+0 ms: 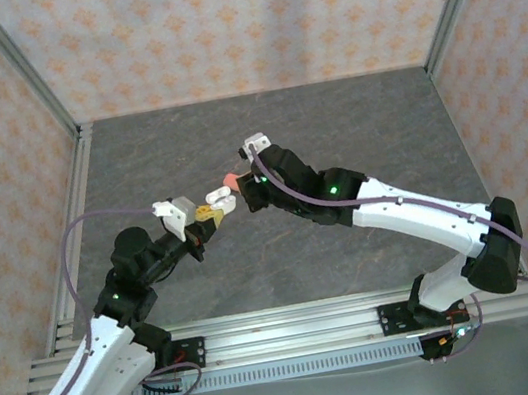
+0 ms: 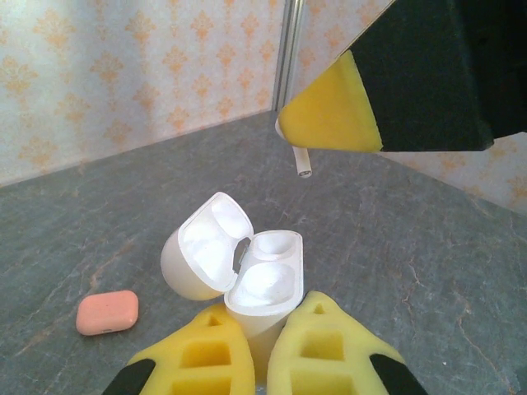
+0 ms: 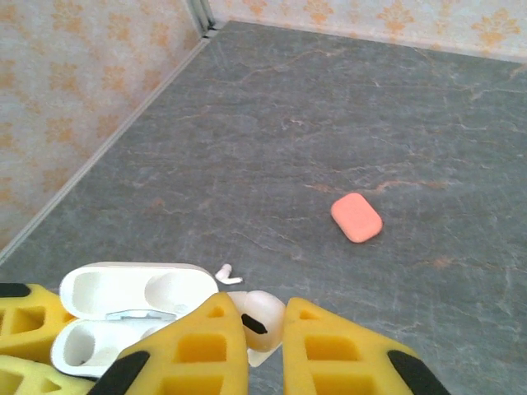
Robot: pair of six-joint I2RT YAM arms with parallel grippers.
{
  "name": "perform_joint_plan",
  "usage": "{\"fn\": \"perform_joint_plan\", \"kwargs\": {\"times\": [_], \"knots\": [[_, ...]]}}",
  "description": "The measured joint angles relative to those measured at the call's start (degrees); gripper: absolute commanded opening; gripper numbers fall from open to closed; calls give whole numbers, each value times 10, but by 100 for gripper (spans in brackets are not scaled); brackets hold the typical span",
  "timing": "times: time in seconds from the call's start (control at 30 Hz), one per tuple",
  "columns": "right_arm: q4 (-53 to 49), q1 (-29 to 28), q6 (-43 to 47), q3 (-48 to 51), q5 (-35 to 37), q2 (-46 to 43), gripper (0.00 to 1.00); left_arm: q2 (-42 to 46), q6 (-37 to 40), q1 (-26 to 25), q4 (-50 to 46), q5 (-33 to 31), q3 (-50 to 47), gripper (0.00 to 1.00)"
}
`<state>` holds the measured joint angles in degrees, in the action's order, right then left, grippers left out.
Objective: Insert the wireless bluetooth earbuds into the charging case
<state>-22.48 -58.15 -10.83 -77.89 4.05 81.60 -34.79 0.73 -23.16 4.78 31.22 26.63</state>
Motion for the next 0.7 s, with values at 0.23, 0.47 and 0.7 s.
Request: {"fn": "perform_joint_plan", "kwargs": {"times": [0.23,0.47,0.7], "knots": [[28,-1,7,0,-24,0,10,-9,-3,0,0,0,9,0],[44,-3,18,0,-46,15,11,-16,-3,0,0,0,21,0],[50,-3,30,1,-60,28,11,-16,-3,0,-2,0,23,0]]}}
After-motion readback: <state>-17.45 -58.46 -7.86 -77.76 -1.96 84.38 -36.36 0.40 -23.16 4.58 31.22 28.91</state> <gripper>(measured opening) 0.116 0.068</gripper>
